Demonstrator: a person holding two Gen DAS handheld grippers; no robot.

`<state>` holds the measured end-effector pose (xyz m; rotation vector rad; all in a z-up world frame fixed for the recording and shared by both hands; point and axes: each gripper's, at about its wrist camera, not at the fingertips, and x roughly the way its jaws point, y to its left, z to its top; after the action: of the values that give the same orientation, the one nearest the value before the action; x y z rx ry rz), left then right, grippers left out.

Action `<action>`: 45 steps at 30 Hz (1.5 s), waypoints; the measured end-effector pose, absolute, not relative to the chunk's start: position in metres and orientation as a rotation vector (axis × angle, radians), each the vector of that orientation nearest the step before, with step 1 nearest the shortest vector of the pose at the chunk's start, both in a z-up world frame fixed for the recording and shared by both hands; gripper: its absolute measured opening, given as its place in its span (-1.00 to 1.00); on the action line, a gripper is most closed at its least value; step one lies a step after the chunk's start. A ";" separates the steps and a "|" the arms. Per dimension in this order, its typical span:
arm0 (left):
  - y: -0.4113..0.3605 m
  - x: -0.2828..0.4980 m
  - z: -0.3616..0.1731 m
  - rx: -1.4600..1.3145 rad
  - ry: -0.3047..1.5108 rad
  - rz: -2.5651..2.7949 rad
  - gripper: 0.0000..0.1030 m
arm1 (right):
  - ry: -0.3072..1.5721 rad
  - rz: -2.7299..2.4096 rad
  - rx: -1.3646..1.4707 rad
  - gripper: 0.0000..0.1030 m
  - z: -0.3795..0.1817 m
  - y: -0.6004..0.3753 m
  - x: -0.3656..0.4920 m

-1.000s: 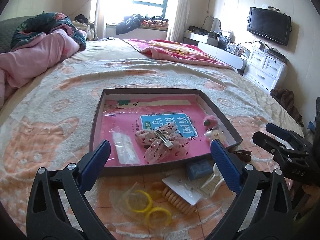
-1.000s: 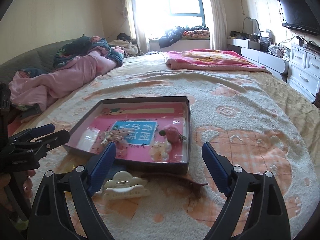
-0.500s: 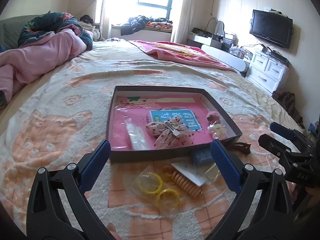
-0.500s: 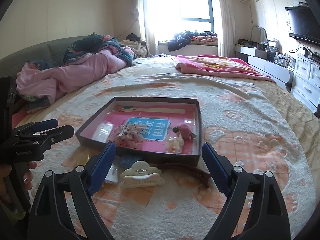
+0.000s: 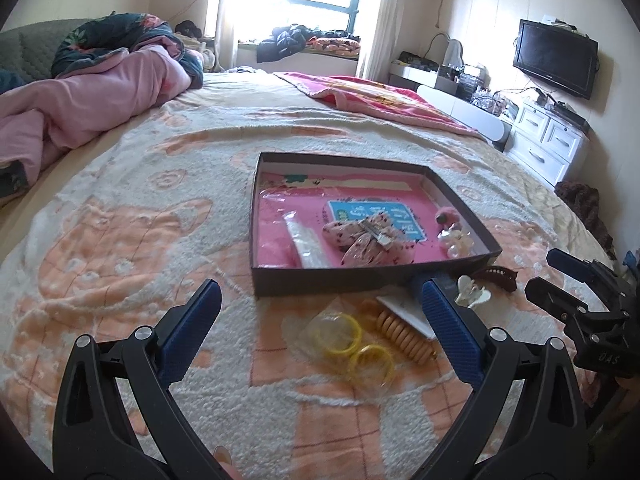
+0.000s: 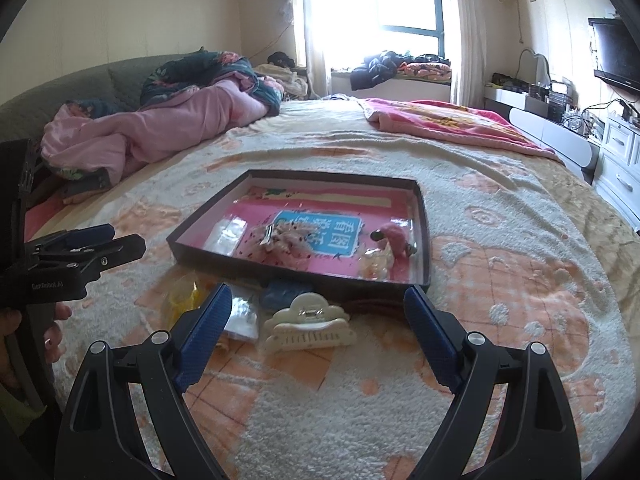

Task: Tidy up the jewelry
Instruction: 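Move the right tool around the white claw clip while the left tool approaches the yellow bangles bag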

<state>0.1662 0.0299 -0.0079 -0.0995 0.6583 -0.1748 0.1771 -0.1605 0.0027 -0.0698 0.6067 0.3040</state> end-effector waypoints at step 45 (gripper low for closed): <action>0.004 0.176 -0.074 0.069 0.801 -0.358 0.78 | 0.810 0.316 -0.053 0.65 -0.062 -0.151 0.225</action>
<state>0.1759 0.0040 -0.0745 0.0687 0.8013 -0.3580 0.2249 -0.1505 -0.0622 -0.0534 0.8096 0.3165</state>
